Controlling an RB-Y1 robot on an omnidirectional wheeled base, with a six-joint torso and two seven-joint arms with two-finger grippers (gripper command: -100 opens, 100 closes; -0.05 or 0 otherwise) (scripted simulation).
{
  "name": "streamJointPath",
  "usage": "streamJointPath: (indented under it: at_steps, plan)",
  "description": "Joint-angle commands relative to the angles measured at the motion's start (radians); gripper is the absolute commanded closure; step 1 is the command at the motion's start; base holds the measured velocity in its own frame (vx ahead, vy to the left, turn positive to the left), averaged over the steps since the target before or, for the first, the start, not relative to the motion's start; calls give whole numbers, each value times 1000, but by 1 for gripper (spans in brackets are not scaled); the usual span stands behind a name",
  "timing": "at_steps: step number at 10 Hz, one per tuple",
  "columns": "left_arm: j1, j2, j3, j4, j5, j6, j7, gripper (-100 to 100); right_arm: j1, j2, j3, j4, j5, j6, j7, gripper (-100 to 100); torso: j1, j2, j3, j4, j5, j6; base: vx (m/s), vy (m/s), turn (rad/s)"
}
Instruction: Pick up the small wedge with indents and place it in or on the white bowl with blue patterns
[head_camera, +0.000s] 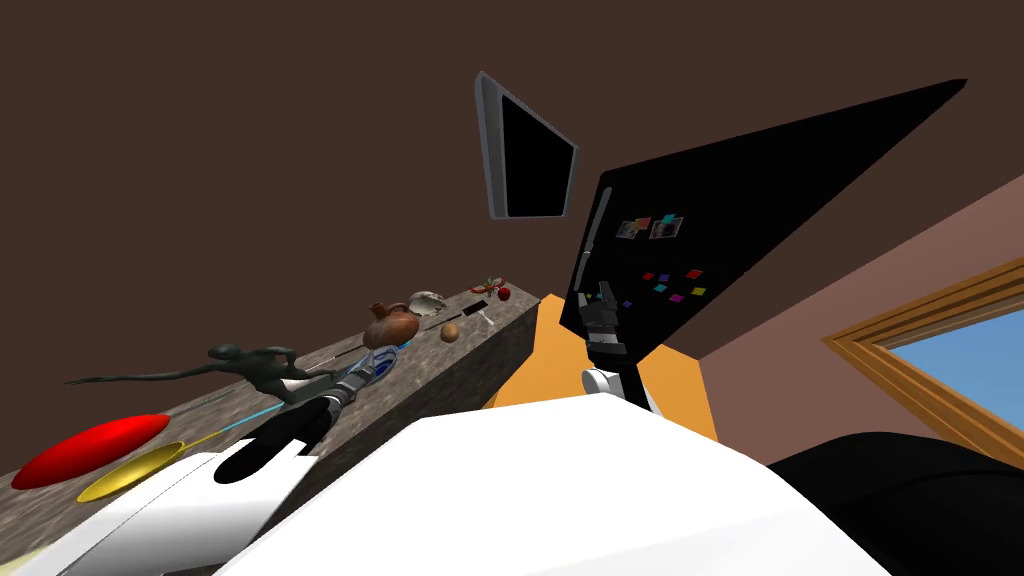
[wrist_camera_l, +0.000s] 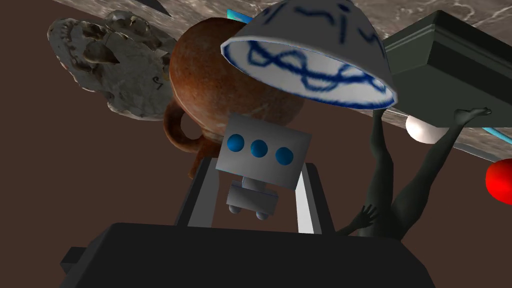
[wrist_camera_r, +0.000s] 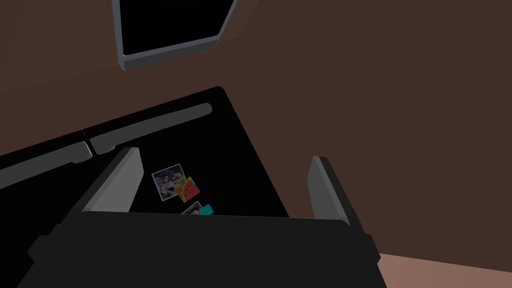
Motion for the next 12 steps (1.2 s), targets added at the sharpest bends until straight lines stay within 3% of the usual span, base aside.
streamJointPath:
  at_steps: [1,5,6,7,11,12]
  plan:
    - [7,32,4,-7,-11,-17,8,100,0,0,0,0,0,0,0,0,0,0,0,0,0,0,-28,128,-28]
    - [12,122,0,-22,-51,-62,31,100,0,0,0,0,0,0,0,0,-1,2,1,0,-1,1,-32,133,-43]
    - [17,107,2,-17,-48,-61,28,100,0,0,0,0,0,0,0,0,-2,1,1,0,-1,1,-10,56,-18]
    - [17,109,2,-18,-49,-65,29,-100,0,0,0,0,0,0,0,0,-6,1,0,0,-1,1,-2,12,0]
    - [17,108,2,-17,-49,-64,28,-100,0,0,0,0,0,0,0,0,-11,0,0,0,-2,1,0,1,0]
    - [17,108,2,-17,-49,-64,28,0,0,0,0,0,0,0,0,0,-11,0,0,0,-2,1,0,0,0]
